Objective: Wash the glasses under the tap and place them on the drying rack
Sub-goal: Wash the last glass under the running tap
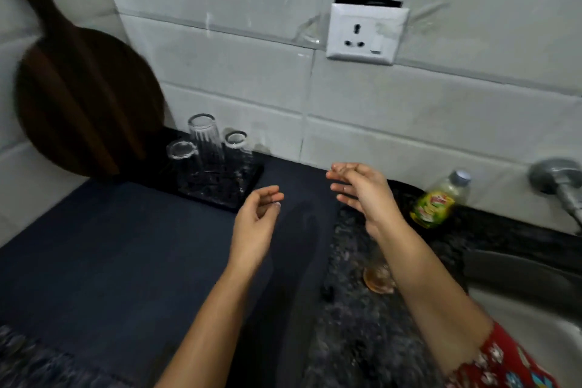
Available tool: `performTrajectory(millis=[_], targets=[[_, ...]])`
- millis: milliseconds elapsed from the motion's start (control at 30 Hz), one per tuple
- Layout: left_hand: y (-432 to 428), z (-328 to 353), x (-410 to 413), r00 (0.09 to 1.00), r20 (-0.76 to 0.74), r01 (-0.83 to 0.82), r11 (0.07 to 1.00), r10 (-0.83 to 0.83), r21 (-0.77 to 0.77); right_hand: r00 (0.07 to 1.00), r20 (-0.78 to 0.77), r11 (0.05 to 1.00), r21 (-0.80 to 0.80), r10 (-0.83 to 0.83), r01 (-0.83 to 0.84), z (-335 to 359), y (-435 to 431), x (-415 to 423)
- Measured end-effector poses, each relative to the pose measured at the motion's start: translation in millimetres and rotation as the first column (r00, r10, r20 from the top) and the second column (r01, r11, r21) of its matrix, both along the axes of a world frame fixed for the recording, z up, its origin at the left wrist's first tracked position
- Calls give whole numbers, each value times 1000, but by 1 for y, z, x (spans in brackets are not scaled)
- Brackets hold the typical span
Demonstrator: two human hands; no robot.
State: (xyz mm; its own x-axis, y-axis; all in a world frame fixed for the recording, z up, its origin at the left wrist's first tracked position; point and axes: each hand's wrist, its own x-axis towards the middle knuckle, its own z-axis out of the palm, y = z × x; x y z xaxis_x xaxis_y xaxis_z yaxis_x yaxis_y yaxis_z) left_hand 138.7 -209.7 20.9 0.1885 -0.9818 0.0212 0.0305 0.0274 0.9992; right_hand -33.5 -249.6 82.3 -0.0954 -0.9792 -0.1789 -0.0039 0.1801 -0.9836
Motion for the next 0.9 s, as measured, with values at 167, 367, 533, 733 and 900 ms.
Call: performTrajectory(millis=[167,367,533,733,900], targets=[[27,-18,-68,954,53,288,952,-294,105,972,-209,980,-186,-112,73,-16,51,-68],[39,-56,-136,785,169,572,803,-595,171,934,-273,966,-184,-228,182,-47,99,-126],[40,-68,-173,917,203,334,939,-344,87,932,-262,968,-89,-251,236,-58,132,-159],[60,-54,-200,950,182,262,965,-255,-13,939,-250,971,-50,-237,233,-70,164,-203],[94,-21,-257,924,154,361,931,-349,-59,932,-360,997,-75,-46,20,-77,195,-248]])
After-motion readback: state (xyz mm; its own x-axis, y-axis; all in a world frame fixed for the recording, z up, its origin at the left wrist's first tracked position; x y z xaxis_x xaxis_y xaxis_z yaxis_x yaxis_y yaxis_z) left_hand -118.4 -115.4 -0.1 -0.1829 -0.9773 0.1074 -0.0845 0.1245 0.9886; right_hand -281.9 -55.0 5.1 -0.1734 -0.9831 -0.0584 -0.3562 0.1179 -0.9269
